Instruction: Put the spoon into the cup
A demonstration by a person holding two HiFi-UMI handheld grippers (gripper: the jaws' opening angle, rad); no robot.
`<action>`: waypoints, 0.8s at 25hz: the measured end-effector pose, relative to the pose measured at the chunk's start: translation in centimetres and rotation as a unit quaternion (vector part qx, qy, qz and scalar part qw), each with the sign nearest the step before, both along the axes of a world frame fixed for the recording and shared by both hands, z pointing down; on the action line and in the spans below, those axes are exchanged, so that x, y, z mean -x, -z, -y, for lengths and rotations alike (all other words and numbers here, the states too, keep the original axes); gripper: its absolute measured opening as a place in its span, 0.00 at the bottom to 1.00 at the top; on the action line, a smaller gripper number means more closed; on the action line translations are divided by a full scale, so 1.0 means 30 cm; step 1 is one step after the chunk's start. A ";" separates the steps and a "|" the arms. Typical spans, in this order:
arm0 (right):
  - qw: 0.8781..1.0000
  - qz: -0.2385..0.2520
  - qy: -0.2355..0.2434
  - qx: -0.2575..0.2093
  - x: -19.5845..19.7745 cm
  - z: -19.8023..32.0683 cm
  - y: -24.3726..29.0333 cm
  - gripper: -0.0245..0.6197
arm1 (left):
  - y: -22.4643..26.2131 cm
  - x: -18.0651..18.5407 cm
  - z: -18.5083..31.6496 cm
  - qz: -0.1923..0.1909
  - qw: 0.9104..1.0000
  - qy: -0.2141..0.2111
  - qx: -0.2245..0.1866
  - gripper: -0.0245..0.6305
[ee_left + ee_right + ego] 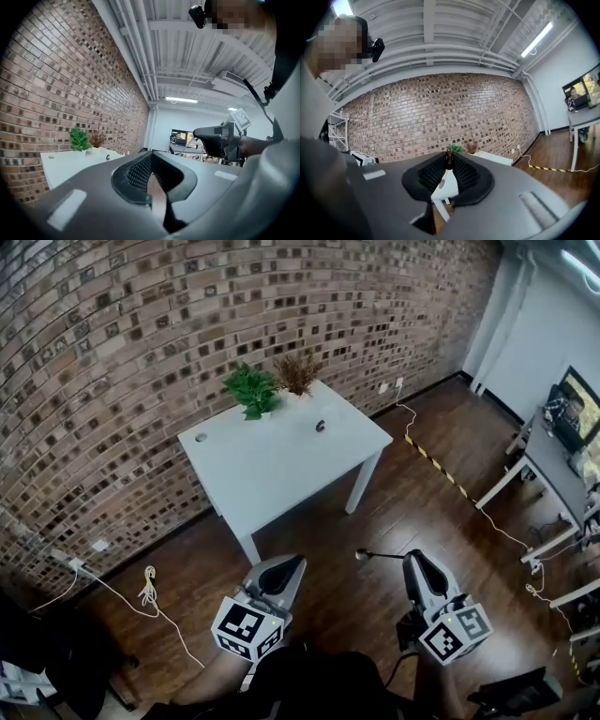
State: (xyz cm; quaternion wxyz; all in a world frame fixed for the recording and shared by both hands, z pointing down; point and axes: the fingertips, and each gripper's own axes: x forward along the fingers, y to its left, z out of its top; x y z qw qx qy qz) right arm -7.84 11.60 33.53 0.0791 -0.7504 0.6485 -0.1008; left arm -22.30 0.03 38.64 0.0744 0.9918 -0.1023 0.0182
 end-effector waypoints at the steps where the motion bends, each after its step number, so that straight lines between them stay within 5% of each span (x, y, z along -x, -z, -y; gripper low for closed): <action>1: 1.000 0.001 0.000 0.004 -0.012 0.021 -0.005 0.12 | 0.002 -0.012 0.018 -0.001 1.000 0.000 0.000 0.03; 10: 1.000 0.010 0.013 0.009 -0.158 0.210 -0.036 0.12 | -0.022 -0.147 0.205 0.009 1.000 0.018 0.003 0.03; 20: 0.998 0.025 0.056 -0.021 -0.475 0.425 -0.034 0.11 | 0.040 -0.432 0.406 0.019 0.997 0.071 -0.028 0.03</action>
